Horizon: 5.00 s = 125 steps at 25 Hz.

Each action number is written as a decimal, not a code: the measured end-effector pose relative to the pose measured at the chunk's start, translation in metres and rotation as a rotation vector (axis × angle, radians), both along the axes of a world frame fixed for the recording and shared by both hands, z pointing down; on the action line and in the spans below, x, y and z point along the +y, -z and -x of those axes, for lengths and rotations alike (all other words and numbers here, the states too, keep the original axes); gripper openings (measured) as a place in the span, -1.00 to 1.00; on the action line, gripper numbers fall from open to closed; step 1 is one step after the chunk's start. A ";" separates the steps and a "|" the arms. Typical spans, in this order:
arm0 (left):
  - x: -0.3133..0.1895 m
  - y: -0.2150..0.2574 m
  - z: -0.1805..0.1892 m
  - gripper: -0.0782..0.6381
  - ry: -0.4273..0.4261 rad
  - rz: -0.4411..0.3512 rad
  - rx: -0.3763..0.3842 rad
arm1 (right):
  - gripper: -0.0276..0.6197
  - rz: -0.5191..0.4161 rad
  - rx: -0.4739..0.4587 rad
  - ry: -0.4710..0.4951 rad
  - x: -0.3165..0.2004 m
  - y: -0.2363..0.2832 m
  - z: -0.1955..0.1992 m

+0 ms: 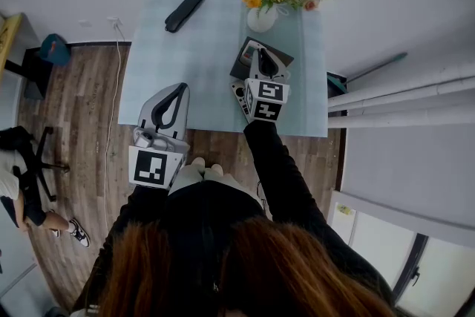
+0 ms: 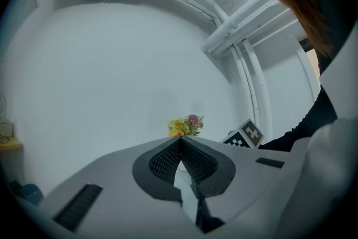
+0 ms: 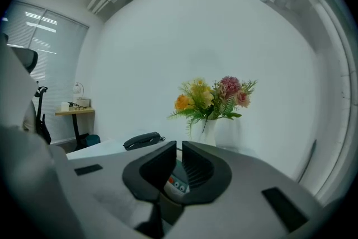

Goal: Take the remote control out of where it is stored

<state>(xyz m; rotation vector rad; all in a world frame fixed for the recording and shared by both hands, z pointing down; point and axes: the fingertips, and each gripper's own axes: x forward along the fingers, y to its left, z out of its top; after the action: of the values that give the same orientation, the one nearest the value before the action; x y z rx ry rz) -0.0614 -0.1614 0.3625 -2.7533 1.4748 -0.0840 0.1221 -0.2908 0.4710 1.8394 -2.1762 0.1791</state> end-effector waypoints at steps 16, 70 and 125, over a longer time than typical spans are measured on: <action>-0.004 -0.007 0.001 -0.77 0.005 0.018 -0.008 | -0.28 0.111 0.010 -0.033 -0.022 -0.034 -0.009; -0.007 -0.004 -0.004 -0.77 0.006 0.034 0.000 | -0.65 -0.094 -0.053 0.052 0.009 0.048 -0.017; 0.008 -0.002 0.022 -0.77 0.098 0.003 0.004 | -0.65 0.087 -0.211 0.469 0.122 -0.011 0.107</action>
<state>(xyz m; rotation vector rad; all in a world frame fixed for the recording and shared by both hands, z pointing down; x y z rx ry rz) -0.0837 -0.1532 0.3645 -2.6837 1.6121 -0.0825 0.0154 -0.1688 0.4816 1.2659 -2.6262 0.3709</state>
